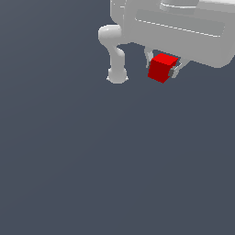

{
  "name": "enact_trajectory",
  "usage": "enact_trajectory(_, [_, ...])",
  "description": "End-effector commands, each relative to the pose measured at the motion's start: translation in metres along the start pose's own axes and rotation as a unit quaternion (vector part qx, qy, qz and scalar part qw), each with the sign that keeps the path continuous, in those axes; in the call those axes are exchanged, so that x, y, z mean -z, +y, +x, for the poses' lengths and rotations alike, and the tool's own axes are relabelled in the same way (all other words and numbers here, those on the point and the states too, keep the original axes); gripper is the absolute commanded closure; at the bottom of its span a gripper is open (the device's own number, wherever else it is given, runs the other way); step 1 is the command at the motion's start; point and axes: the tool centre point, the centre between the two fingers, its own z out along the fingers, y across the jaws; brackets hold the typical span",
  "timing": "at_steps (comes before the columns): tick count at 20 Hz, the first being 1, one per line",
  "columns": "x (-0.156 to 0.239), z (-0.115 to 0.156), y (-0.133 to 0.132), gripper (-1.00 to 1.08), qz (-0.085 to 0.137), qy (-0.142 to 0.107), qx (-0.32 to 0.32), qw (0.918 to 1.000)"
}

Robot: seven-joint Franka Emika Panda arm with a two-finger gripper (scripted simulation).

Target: Pick up the red cube and move it to a goal position.

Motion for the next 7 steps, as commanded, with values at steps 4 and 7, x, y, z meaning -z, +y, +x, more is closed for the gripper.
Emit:
enact_trajectory(4, [0.0084, -0.0006, -0.0013, 1.08, 0.000, 0.000, 0.000, 1.0000])
enact_trajectory(7, [0.0092, -0.0006, -0.0015, 1.08, 0.000, 0.000, 0.000, 1.0000])
